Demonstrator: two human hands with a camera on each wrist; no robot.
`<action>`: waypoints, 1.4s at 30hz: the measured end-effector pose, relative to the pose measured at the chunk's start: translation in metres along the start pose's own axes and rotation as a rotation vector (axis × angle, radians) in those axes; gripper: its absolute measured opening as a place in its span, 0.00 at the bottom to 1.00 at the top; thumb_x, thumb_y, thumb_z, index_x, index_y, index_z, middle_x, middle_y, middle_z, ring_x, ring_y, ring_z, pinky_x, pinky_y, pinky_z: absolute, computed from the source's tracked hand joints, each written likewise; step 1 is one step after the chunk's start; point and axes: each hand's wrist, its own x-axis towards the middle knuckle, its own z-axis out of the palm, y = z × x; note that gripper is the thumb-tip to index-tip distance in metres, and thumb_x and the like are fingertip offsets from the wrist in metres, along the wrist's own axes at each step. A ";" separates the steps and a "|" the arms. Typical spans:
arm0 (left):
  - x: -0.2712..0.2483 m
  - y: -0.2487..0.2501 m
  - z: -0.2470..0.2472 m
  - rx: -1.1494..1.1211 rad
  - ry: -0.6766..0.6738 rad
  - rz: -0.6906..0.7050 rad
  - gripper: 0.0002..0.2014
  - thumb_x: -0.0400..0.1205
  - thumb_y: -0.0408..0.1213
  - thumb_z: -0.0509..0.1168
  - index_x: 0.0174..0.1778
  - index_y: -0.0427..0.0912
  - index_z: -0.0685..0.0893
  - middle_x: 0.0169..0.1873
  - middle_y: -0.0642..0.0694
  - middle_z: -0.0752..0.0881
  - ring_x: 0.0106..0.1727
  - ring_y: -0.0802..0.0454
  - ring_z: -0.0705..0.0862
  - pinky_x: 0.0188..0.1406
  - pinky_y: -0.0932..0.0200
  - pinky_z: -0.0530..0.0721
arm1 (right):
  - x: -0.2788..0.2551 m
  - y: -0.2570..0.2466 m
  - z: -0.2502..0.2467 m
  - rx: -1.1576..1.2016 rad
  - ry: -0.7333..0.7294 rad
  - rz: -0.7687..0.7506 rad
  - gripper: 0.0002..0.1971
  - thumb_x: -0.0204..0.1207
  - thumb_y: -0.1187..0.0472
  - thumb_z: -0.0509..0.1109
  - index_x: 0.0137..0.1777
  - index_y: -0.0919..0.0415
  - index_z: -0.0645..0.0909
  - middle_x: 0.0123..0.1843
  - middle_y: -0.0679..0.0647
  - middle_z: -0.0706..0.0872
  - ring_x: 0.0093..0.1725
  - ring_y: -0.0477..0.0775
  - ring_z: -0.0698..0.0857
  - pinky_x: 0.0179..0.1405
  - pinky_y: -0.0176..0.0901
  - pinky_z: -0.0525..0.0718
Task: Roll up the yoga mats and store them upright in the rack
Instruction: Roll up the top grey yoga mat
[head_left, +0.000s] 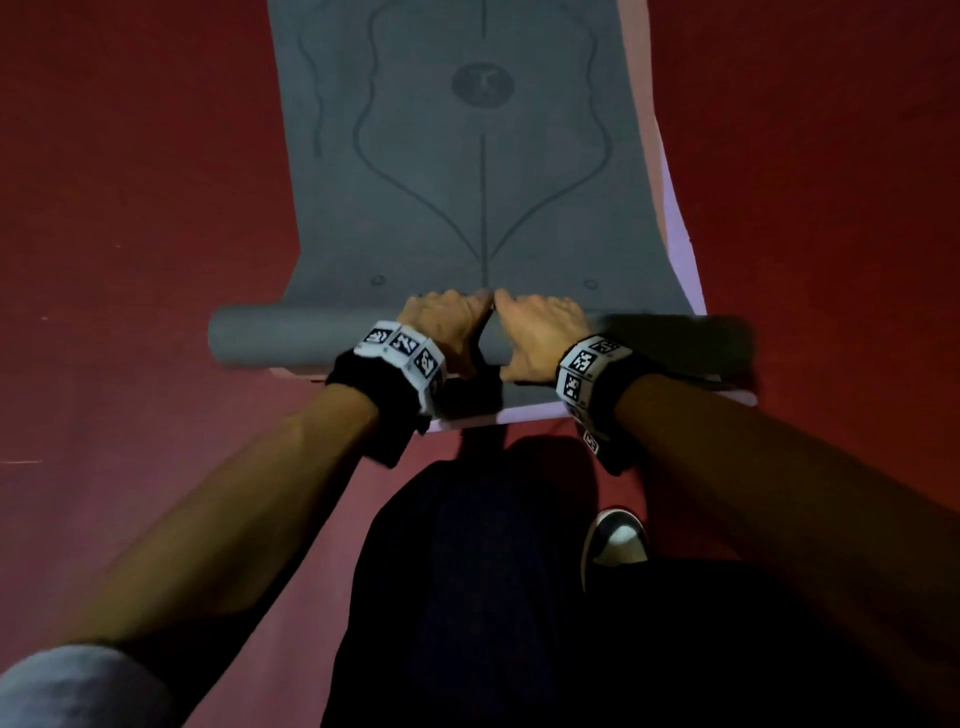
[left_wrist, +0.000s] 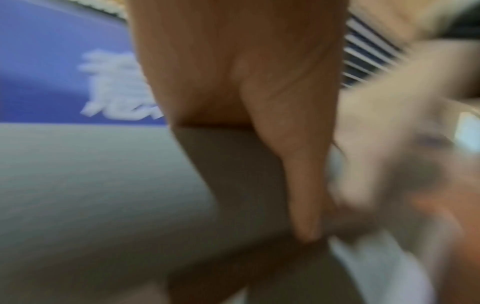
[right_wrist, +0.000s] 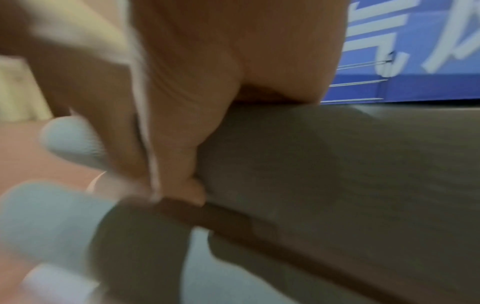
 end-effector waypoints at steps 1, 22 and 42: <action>-0.003 0.003 0.006 0.046 0.077 0.011 0.42 0.65 0.63 0.78 0.70 0.48 0.69 0.58 0.43 0.86 0.58 0.38 0.86 0.51 0.46 0.77 | 0.002 0.002 -0.003 0.011 -0.013 0.008 0.41 0.63 0.43 0.83 0.71 0.58 0.69 0.60 0.58 0.86 0.60 0.67 0.85 0.54 0.55 0.78; -0.002 -0.004 0.002 0.021 0.068 -0.017 0.41 0.67 0.59 0.79 0.71 0.48 0.70 0.58 0.41 0.87 0.58 0.38 0.87 0.52 0.49 0.78 | 0.003 0.006 -0.011 0.008 0.026 -0.054 0.37 0.61 0.39 0.80 0.67 0.52 0.73 0.58 0.55 0.86 0.58 0.66 0.86 0.47 0.50 0.73; 0.009 -0.008 -0.005 -0.042 -0.144 -0.030 0.44 0.61 0.52 0.84 0.72 0.52 0.73 0.60 0.45 0.86 0.60 0.41 0.86 0.48 0.54 0.79 | 0.004 0.011 -0.005 0.009 -0.006 -0.148 0.46 0.54 0.30 0.82 0.64 0.53 0.68 0.57 0.53 0.84 0.55 0.63 0.85 0.45 0.51 0.76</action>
